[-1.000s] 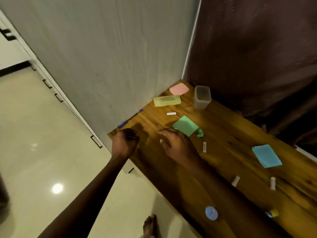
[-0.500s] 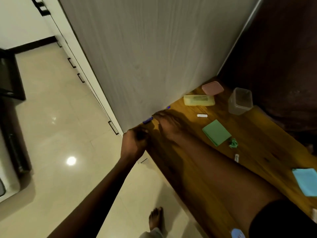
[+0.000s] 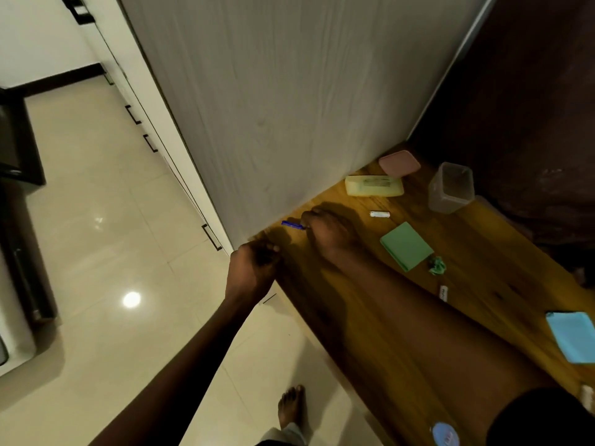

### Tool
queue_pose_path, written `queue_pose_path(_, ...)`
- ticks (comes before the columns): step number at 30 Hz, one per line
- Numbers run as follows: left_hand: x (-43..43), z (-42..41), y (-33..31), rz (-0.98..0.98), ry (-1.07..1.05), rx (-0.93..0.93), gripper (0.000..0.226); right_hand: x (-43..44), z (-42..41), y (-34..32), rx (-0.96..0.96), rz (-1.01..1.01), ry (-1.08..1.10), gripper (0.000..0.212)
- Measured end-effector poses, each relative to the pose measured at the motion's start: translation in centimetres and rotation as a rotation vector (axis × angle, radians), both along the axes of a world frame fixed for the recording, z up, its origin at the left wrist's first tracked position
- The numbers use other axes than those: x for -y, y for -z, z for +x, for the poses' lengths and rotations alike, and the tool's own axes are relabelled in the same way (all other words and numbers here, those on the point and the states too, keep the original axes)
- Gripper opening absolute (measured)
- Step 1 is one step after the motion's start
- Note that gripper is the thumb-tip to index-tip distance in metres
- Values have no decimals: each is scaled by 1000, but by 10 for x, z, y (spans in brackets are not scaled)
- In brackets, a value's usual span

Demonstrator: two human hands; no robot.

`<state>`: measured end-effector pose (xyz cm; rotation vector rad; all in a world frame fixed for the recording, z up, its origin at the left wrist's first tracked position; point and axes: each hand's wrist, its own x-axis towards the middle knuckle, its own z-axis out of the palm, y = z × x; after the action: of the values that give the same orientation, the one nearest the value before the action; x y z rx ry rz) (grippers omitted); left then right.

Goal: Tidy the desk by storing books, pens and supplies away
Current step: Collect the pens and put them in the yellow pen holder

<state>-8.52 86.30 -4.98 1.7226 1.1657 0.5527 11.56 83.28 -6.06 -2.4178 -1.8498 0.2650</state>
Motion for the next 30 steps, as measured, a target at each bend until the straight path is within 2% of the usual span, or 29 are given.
queue_pose_path(6,27,30,-15,-41,119,69,10,77,15,-19,-573,381,368,8)
queue_pose_path(12,79,77,-31,96,322,99,10,179,27,-54,-830,570,647,11)
queue_pose_path(20,188,138,-45,63,545,185,8,333,24,-90,-907,865,848,9)
queue_pose_path(30,355,185,-63,126,832,201,17,524,17,-110,-824,1147,1099,19)
